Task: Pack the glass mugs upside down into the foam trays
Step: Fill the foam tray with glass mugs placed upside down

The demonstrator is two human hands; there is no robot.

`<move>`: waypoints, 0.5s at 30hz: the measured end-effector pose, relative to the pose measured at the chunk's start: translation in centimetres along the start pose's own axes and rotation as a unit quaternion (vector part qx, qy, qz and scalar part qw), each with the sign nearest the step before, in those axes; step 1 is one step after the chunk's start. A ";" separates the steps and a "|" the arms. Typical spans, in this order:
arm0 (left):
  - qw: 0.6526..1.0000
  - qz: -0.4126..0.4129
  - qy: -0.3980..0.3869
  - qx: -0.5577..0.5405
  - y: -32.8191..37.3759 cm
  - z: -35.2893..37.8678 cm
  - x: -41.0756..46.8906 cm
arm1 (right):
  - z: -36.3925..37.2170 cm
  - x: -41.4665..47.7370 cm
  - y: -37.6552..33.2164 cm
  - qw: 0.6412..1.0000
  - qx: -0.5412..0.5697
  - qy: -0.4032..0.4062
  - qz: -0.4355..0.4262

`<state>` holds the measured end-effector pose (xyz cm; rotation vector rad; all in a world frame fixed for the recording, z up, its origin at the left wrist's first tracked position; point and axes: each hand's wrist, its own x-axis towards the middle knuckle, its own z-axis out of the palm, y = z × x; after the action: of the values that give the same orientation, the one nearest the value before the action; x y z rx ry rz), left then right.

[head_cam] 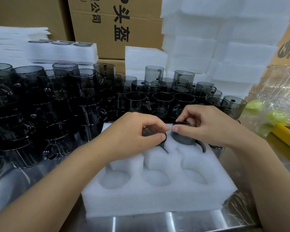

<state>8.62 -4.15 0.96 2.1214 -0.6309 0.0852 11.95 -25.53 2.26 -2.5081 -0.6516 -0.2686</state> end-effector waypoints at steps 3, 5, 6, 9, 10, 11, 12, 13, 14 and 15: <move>1.000 0.003 -0.007 0.002 0.1 0.0 0.0 | 0.0 0.1 0.2 0.999 -0.008 -0.040 0.008; 1.000 0.008 -0.008 0.001 0.2 0.0 -0.1 | 0.1 0.1 0.2 0.998 -0.018 -0.057 0.007; 1.000 0.009 -0.009 -0.002 0.1 -0.1 -0.1 | 0.1 0.1 0.2 0.998 -0.025 -0.062 0.005; 1.000 0.012 -0.013 -0.007 0.2 -0.1 -0.1 | 0.1 0.1 0.1 0.996 -0.055 -0.067 -0.006; 1.000 0.011 -0.012 -0.006 0.1 -0.1 -0.1 | 0.2 0.0 0.1 0.995 -0.063 -0.070 -0.007; 1.000 0.009 -0.009 -0.005 0.1 -0.1 -0.1 | 0.2 0.0 0.1 0.995 -0.070 -0.075 -0.008; 1.000 0.006 -0.005 -0.004 0.0 -0.1 -0.1 | 0.4 0.0 0.0 0.994 -0.074 -0.081 -0.008; 1.000 0.004 -0.002 -0.004 -0.1 -0.1 0.0 | 0.5 0.0 0.1 0.993 -0.076 -0.086 -0.010; 1.000 0.002 -0.001 -0.002 -0.2 -0.1 0.0 | 0.6 -0.1 0.1 0.993 -0.076 -0.089 -0.013; 1.000 0.002 -0.001 -0.001 -0.2 -0.1 0.0 | 0.6 -0.1 0.1 0.993 -0.074 -0.089 -0.017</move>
<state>8.72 -3.99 0.82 2.1186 -0.6358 0.0830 11.97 -25.35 1.63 -2.6868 -0.7723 -0.1095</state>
